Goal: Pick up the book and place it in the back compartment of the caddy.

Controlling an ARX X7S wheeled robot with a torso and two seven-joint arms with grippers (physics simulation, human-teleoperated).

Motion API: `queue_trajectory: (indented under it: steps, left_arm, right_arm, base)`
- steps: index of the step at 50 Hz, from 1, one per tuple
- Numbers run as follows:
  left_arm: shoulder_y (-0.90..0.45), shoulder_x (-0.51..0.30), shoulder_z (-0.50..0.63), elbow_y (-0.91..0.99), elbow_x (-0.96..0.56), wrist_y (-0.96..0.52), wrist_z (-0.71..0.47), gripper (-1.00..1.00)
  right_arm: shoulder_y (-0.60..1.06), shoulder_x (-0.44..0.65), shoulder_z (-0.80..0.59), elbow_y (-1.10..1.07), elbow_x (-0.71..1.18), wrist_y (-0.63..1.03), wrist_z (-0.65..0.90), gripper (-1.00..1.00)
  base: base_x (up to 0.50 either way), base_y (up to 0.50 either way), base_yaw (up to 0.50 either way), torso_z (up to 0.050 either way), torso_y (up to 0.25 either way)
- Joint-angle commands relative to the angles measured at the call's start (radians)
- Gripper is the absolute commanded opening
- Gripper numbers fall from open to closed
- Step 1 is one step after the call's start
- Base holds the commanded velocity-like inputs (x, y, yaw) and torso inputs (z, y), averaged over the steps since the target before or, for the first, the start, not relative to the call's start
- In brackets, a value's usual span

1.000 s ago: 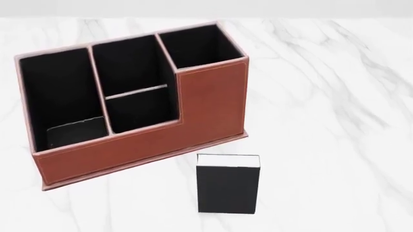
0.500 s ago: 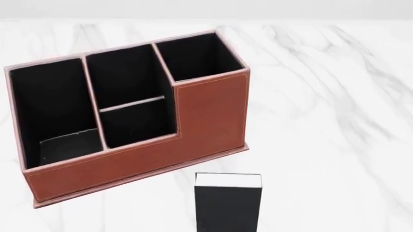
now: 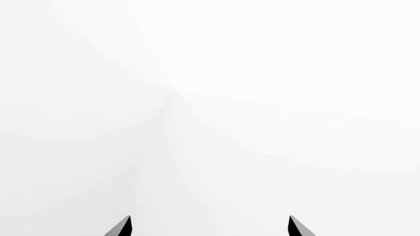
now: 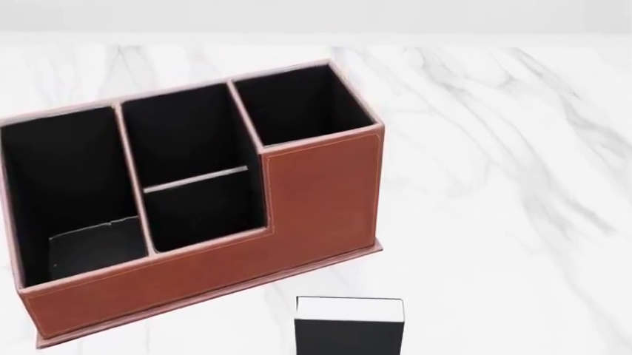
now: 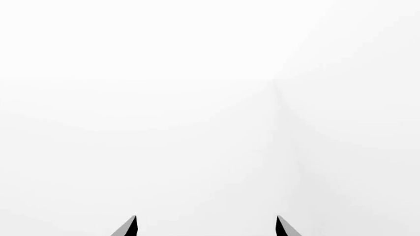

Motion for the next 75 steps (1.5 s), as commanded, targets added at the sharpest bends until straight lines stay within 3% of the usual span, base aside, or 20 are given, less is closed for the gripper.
queue_trajectory:
  steps: [1,43,75]
  left_arm:
    - [0.000,-0.003,0.002,-0.001,0.001,0.002,-0.004,1.00]
    - [0.001,-0.012,0.007,0.001,0.007,0.005,-0.021,1.00]
    - [0.001,-0.019,0.011,0.003,0.011,0.004,-0.032,1.00]
  right_arm:
    - [0.001,0.004,-0.004,0.001,0.000,0.000,0.005,1.00]
    - [0.006,0.016,-0.016,0.009,0.003,-0.009,0.023,1.00]
    - [0.011,0.013,-0.013,0.015,-0.036,-0.004,0.045,1.00]
  base:
    - [0.14,0.00,0.00,0.000,0.000]
    - [0.14,0.00,0.00,0.000,0.000]
    - [0.00,0.07,0.00,0.000,0.000]
